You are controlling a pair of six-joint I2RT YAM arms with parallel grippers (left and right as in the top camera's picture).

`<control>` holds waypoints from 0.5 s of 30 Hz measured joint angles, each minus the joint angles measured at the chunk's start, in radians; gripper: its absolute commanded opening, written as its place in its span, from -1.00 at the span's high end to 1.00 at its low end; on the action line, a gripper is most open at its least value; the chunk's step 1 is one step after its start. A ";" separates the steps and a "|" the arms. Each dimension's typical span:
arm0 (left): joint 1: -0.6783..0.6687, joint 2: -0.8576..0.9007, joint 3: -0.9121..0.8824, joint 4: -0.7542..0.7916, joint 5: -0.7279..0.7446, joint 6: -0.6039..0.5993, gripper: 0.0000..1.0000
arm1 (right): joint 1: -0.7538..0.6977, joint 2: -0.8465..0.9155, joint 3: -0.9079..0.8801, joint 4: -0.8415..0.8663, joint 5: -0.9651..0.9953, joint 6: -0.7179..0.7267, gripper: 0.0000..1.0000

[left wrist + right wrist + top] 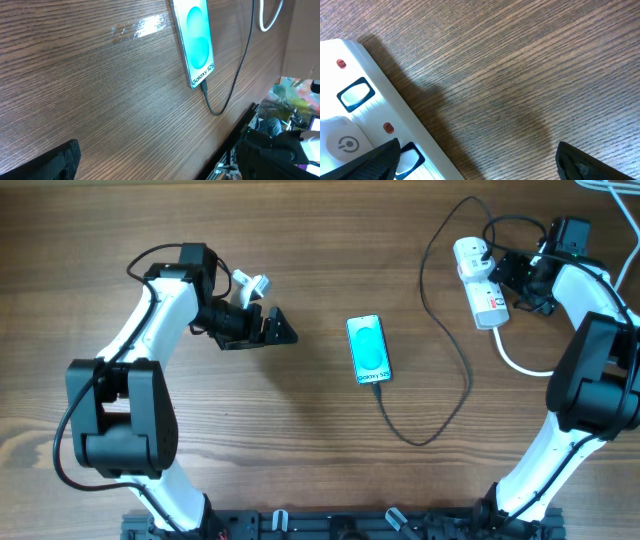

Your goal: Plug charger to phone and switch on socket

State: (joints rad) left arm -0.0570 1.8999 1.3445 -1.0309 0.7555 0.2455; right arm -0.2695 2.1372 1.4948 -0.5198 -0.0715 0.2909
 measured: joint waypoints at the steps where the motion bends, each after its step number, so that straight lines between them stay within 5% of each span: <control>1: 0.000 0.000 0.000 0.000 0.000 0.000 -1.00 | 0.000 0.000 0.000 -0.001 -0.001 0.000 -0.99; 15: 0.000 0.000 0.000 0.000 0.000 0.000 -1.00 | 0.000 0.000 0.008 -0.045 -0.015 0.024 -0.99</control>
State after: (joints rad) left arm -0.0570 1.8999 1.3445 -1.0313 0.7555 0.2455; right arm -0.2695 2.1372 1.5024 -0.5652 -0.0868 0.3149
